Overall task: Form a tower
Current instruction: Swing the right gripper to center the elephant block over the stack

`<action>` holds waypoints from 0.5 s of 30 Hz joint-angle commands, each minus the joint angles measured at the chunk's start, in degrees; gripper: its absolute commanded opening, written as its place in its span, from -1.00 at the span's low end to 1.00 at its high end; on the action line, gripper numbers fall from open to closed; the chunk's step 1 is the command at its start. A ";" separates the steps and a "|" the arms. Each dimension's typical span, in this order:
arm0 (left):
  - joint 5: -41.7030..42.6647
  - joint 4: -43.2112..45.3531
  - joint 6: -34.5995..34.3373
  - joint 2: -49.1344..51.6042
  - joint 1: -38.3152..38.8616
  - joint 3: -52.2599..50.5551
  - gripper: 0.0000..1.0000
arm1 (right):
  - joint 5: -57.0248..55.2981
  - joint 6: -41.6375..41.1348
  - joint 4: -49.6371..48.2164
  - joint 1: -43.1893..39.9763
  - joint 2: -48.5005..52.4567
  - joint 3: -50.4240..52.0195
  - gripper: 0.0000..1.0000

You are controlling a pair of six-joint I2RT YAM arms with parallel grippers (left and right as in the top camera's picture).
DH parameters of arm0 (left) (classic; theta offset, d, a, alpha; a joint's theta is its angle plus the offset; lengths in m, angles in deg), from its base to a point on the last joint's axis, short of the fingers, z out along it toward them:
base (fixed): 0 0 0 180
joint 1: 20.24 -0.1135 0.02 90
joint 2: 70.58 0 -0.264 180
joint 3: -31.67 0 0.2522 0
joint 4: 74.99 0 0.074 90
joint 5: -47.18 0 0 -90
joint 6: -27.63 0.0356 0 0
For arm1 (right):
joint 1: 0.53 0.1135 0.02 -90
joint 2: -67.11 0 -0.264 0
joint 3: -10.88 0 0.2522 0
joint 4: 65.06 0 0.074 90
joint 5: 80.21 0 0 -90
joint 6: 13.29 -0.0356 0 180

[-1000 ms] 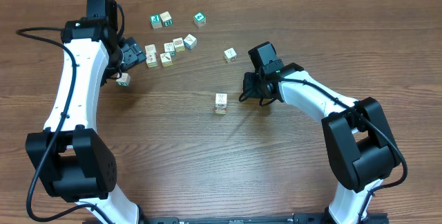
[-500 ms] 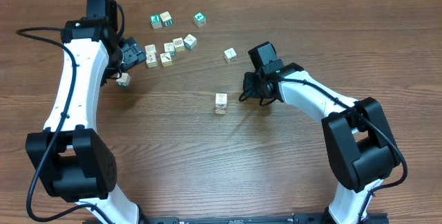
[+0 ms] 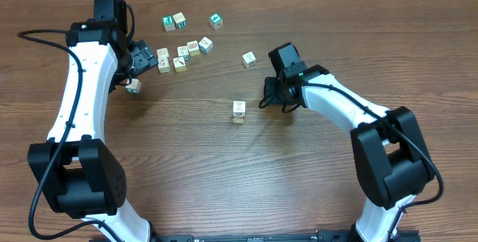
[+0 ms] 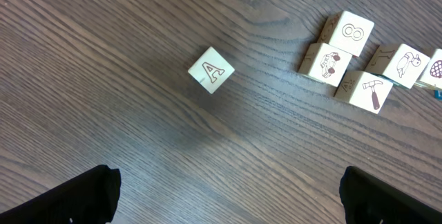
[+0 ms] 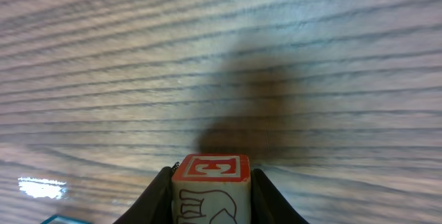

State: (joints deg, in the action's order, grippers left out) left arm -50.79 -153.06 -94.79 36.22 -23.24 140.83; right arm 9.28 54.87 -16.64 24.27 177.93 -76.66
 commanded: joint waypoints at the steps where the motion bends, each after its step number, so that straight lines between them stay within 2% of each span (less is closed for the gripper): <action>1: 0.09 0.07 0.70 -0.94 0.02 0.74 0.99 | -2.40 1.38 3.10 -0.04 -6.91 -6.21 -0.49; 9: 0.09 0.07 0.72 -0.94 0.02 0.74 0.99 | -2.19 0.85 24.44 0.79 -9.94 -25.31 -0.47; 12: 0.09 0.07 0.72 -0.94 0.02 0.74 0.99 | -2.25 -0.26 29.77 2.91 -9.94 -30.38 -0.47; 15: 0.09 0.07 0.72 -0.94 0.02 0.74 0.99 | -2.29 -4.35 31.69 6.01 -9.94 -31.30 -0.49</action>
State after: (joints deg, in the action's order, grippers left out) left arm -50.79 -153.04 -94.79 36.22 -23.24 140.83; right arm 7.40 54.28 14.00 26.98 168.47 -106.67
